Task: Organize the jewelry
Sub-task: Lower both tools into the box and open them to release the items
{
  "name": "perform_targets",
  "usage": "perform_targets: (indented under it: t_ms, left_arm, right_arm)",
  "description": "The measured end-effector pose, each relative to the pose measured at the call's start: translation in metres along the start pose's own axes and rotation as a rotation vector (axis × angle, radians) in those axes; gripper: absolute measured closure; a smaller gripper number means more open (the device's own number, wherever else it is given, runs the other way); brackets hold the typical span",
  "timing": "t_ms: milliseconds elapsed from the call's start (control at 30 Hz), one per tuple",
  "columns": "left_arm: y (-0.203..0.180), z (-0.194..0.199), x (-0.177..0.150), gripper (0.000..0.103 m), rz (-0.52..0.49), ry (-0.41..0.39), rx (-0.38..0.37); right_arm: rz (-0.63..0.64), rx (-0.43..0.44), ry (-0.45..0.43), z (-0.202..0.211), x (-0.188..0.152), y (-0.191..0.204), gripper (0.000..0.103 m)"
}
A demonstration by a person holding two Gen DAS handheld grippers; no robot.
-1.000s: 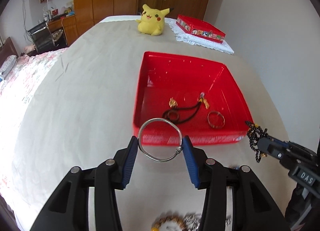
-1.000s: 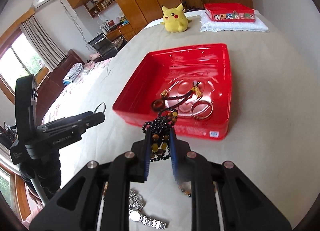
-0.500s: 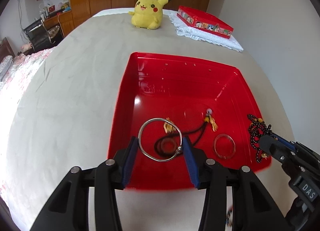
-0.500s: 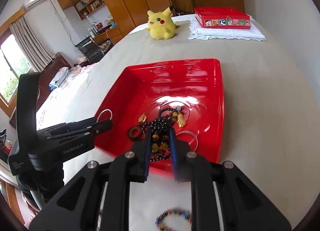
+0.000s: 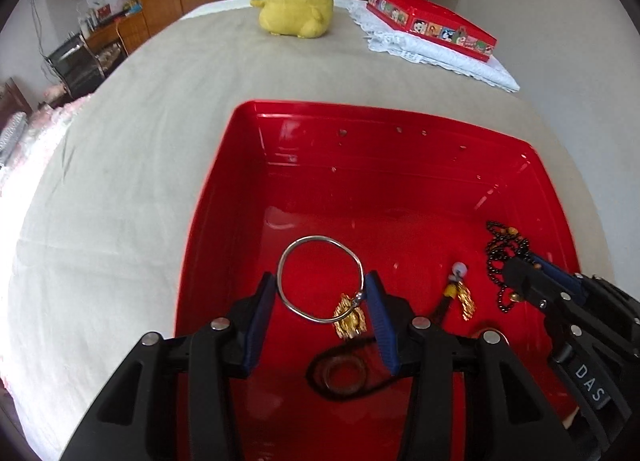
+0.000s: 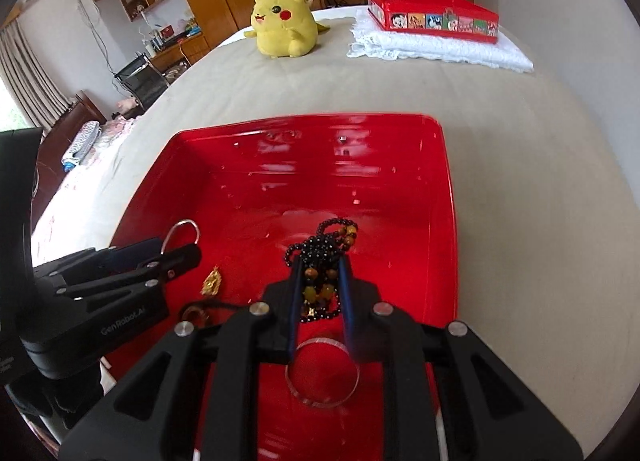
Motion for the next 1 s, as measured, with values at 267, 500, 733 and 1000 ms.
perform_targets:
  t_ms: [267,500,733,1000]
  left_arm:
    - [0.001,0.001,-0.001,0.057,-0.002,-0.004,-0.008]
    - [0.008,0.04,-0.017,0.057,-0.01,-0.053,-0.036]
    - [0.001,0.059,-0.025,0.057,-0.04,-0.081,-0.032]
    - [-0.008,0.035,-0.021,0.057,-0.061,-0.044,-0.007]
  right_arm:
    - [0.008,0.0,0.01,-0.004,0.001,0.003,0.087]
    - [0.03,0.101,-0.035,0.034,-0.014,0.011,0.087]
    - [0.045,0.126,-0.035,0.052,-0.023,0.02,0.087]
    - [0.041,0.078,0.0,0.034,-0.024,0.019,0.087]
Point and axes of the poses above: each gripper's, at about its wrist camera, not at the fingertips, and z roughly against the way its jaws point, y to its left, x to its top, the point moved 2 cm from there along -z, roughly the way its jaws point, and after that the axes turned 10 degrees about y, right-handed, at the moved point
